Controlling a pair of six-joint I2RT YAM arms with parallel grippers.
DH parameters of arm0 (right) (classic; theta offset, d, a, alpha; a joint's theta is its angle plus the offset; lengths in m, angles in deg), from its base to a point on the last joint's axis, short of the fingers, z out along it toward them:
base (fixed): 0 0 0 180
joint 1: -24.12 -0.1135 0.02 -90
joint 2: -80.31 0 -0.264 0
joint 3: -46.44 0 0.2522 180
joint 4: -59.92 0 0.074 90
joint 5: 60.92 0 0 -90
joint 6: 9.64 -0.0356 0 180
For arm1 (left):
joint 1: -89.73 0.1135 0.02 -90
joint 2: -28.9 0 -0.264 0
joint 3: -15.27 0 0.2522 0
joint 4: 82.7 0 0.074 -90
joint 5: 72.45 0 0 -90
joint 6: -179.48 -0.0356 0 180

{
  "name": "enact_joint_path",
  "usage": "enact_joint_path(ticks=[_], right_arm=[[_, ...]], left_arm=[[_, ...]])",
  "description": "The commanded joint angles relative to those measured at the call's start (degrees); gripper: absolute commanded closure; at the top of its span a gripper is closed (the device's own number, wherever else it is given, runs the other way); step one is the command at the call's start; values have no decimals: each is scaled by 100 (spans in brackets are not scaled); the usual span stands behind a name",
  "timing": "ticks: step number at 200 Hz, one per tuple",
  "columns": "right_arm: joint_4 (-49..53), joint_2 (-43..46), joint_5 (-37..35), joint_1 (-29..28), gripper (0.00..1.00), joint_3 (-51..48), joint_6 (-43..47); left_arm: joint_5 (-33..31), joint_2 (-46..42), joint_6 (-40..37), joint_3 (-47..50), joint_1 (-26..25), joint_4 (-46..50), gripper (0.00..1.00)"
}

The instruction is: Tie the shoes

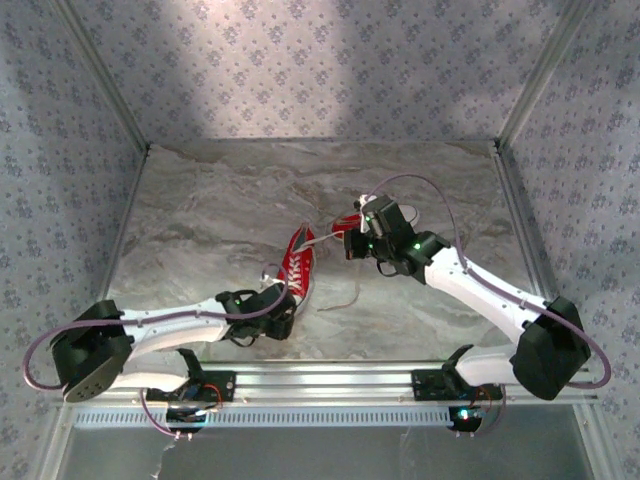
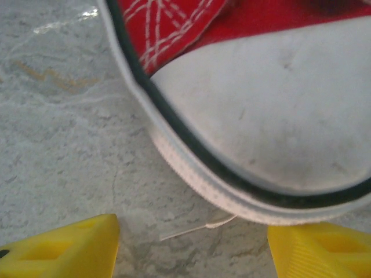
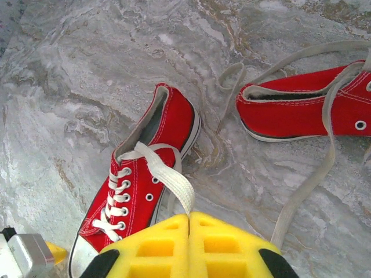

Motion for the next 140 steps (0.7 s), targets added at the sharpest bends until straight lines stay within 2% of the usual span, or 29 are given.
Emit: enact_joint_path(ticks=[1,22,36,68,120,140], right_arm=[[48,181,86,31,100,-60,-60],[61,225,69,46,100,-104,-66],[69,248,56,64,100,-133,-66],[75,269,55,84,100,-172,-76],[119,301,-28,108,100,-196,-74],[151,354,-117,119,100,-209,-78]], left_arm=[[17,143,-262,-136,-90,-322,31],[182,264,-330,-129,-192,-445,32],[200,364,-339,-160,-359,-452,37],[262,485,-278,-96,-665,-547,53],[289,347,-326,-156,-738,-346,88],[525,158,-497,-342,-842,-289,94]])
